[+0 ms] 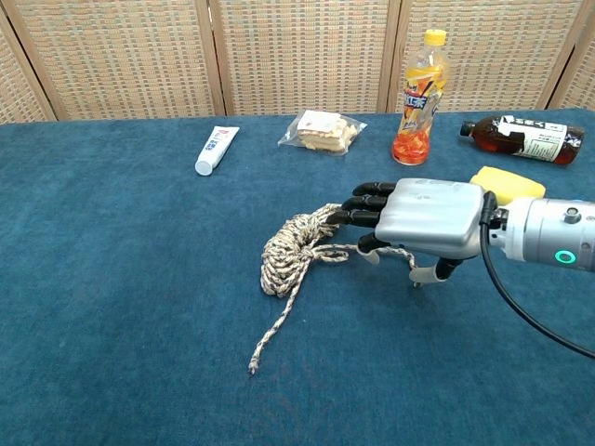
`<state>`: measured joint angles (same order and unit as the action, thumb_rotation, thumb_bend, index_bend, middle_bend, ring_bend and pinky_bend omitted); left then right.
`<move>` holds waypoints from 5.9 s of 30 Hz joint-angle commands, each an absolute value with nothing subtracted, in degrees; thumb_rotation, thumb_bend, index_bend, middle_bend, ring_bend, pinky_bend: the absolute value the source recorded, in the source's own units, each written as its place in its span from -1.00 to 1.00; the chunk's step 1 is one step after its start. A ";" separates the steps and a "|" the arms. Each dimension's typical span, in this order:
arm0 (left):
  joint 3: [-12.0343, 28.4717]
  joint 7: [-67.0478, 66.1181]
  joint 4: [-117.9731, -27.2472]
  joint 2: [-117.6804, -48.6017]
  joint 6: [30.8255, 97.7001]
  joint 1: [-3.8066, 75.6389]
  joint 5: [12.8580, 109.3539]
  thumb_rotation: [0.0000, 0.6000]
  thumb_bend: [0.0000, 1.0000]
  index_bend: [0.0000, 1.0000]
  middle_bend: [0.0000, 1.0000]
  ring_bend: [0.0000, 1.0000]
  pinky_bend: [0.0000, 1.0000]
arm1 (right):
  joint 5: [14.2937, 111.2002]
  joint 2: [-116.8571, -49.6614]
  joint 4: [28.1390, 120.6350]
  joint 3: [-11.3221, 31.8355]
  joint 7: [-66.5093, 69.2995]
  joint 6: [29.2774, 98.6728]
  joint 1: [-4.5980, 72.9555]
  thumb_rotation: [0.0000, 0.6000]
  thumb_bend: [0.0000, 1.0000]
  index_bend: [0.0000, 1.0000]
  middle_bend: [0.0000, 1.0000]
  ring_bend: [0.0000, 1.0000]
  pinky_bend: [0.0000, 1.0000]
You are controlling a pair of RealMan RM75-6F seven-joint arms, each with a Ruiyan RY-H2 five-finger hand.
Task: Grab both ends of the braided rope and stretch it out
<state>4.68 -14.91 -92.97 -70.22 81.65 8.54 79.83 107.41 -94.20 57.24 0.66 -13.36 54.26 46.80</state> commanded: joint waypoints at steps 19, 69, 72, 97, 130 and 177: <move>4.27 -15.20 -93.21 -70.23 81.65 8.75 80.09 1.00 -1.00 -1.00 -1.00 -1.00 -1.00 | 104.14 -93.01 57.81 -1.97 -16.50 53.30 47.49 1.00 -0.43 -0.15 -1.00 -1.00 -1.00; -0.58 -12.96 -86.50 -72.44 82.38 13.68 98.60 1.00 -1.00 -1.00 -1.00 -1.00 -1.00 | 100.48 -96.33 56.13 -2.69 -9.79 59.67 46.26 1.00 -0.11 0.28 -1.00 -1.00 -1.00; -2.42 -11.02 -81.00 -73.98 81.78 19.02 109.59 1.00 -1.00 -0.86 -1.00 -1.00 -1.00 | 100.29 -96.03 56.94 -2.48 -10.38 59.81 46.33 1.00 -0.11 0.28 -1.00 -1.00 -1.00; -5.27 0.91 -57.29 -89.76 76.49 42.23 126.32 1.00 -0.69 -0.37 -1.00 -1.00 -1.00 | 98.33 -96.06 59.36 -1.63 -13.88 57.15 47.28 1.00 -0.10 0.28 -1.00 -1.00 -1.00; -12.26 8.55 -41.74 -102.84 73.62 53.55 125.46 1.00 -0.41 -0.10 -1.00 -1.00 -1.00 | 96.51 -96.75 58.41 -1.21 -14.59 55.46 47.90 1.00 -0.10 0.29 -1.00 -1.00 -1.00; -16.22 7.16 -38.58 -107.71 72.58 55.59 119.20 1.00 -0.10 0.48 -1.00 -1.00 -1.00 | 96.71 -96.99 57.32 -1.61 -13.52 56.30 48.13 1.00 -0.10 0.29 -1.00 -1.00 -1.00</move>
